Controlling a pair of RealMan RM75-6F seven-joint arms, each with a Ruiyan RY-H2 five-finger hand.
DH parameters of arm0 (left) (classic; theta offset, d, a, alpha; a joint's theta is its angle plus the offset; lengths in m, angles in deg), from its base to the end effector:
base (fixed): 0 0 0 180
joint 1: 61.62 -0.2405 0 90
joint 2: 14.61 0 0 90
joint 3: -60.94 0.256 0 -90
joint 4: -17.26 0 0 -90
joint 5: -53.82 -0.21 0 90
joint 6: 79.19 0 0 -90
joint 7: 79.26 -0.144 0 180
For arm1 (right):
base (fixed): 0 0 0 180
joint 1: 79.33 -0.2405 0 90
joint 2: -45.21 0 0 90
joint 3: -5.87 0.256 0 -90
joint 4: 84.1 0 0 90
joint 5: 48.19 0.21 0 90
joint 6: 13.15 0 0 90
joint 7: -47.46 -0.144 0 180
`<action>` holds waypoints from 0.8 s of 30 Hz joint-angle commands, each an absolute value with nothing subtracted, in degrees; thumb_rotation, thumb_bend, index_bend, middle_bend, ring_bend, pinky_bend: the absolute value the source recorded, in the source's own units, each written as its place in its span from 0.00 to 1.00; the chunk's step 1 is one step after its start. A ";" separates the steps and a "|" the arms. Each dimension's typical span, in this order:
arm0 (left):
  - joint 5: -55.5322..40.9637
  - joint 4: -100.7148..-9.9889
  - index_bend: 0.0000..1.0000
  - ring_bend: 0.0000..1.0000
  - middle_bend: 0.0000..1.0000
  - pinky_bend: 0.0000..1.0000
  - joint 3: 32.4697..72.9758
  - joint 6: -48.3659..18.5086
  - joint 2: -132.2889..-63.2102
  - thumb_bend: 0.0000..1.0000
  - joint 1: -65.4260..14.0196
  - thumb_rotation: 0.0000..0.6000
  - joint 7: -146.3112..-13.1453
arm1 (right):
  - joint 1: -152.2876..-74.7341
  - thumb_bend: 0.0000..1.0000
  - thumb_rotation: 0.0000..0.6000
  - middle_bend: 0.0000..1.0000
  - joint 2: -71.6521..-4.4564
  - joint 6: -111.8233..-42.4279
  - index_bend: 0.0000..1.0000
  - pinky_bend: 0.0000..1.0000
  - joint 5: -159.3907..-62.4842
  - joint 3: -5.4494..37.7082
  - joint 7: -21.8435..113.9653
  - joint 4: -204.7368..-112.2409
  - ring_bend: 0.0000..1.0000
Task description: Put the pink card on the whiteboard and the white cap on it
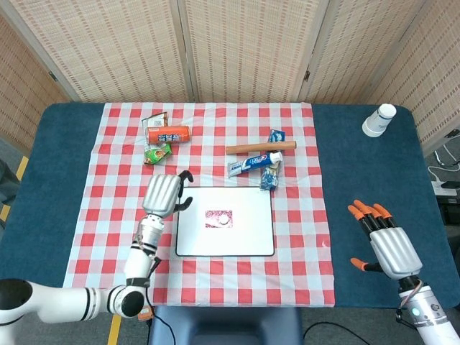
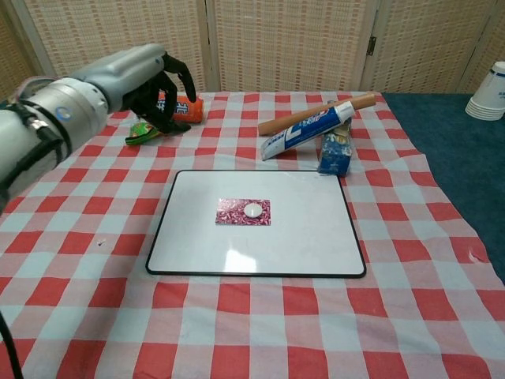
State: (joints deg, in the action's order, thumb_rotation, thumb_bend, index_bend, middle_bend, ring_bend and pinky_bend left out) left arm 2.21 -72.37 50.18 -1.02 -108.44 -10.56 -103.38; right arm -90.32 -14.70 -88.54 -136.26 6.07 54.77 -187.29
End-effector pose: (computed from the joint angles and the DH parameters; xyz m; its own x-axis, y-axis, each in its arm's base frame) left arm -0.0883 0.3529 0.0038 0.2681 0.0291 0.9629 0.9341 -0.2524 -0.2525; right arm -0.2652 -0.1942 0.1349 0.4337 -0.1714 0.8846 -0.8972 -0.1733 0.4063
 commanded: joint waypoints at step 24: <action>-16.76 -57.92 0.00 0.00 0.00 0.00 64.18 3.94 -94.56 0.27 -45.75 1.00 -61.54 | -87.83 0.00 1.00 0.00 -16.97 -93.72 0.00 0.09 -137.46 6.38 59.23 -188.03 0.00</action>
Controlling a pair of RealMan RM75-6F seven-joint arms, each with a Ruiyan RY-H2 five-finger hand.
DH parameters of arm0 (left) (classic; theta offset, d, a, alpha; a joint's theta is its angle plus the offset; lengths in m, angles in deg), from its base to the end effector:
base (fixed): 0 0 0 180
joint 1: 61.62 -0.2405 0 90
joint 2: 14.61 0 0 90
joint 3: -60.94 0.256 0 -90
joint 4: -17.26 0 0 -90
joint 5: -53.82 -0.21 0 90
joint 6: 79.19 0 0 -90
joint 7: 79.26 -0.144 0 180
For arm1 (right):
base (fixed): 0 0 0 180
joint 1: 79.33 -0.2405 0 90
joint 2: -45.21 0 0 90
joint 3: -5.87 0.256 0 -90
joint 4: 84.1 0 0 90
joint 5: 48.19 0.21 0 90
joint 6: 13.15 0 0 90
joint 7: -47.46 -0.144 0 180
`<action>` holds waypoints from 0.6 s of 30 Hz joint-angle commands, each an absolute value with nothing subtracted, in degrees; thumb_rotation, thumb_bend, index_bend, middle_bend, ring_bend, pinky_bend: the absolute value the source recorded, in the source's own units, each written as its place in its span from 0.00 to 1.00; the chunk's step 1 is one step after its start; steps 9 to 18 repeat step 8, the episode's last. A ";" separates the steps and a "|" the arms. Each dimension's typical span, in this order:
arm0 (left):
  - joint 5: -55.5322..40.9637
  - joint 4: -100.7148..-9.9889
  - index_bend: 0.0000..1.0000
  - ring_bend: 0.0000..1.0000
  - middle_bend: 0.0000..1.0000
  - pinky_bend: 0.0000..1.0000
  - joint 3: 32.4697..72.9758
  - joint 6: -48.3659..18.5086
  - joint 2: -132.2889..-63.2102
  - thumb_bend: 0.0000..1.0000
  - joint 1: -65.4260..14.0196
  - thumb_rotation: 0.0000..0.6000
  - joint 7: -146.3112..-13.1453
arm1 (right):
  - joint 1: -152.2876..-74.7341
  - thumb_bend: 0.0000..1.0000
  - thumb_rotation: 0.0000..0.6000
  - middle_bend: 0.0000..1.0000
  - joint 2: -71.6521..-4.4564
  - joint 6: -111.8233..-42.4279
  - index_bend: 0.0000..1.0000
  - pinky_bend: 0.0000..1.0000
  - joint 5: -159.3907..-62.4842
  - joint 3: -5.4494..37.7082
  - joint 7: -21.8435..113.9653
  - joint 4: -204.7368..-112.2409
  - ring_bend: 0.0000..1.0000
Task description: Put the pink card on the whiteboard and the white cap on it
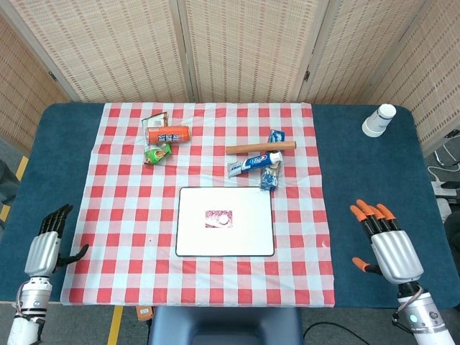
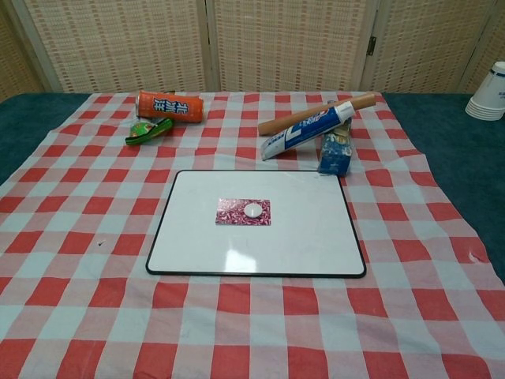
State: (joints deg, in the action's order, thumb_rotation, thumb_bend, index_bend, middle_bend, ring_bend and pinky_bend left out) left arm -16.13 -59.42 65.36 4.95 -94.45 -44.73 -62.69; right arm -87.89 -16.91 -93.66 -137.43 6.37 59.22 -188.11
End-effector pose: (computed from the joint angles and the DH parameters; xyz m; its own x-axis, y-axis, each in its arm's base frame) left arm -0.3372 0.2259 0.0895 0.1191 0.0381 0.9921 0.9896 0.0761 -0.1218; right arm -0.2590 -0.1846 0.1348 0.4463 -0.0901 0.8903 -0.8894 -0.1551 0.4301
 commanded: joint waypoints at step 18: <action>-19.45 -58.48 0.00 0.00 0.00 0.00 61.02 3.69 -95.33 0.26 -45.81 1.00 -63.83 | -86.71 0.00 1.00 0.00 -16.55 -95.68 0.00 0.09 -138.66 6.13 58.10 -187.78 0.00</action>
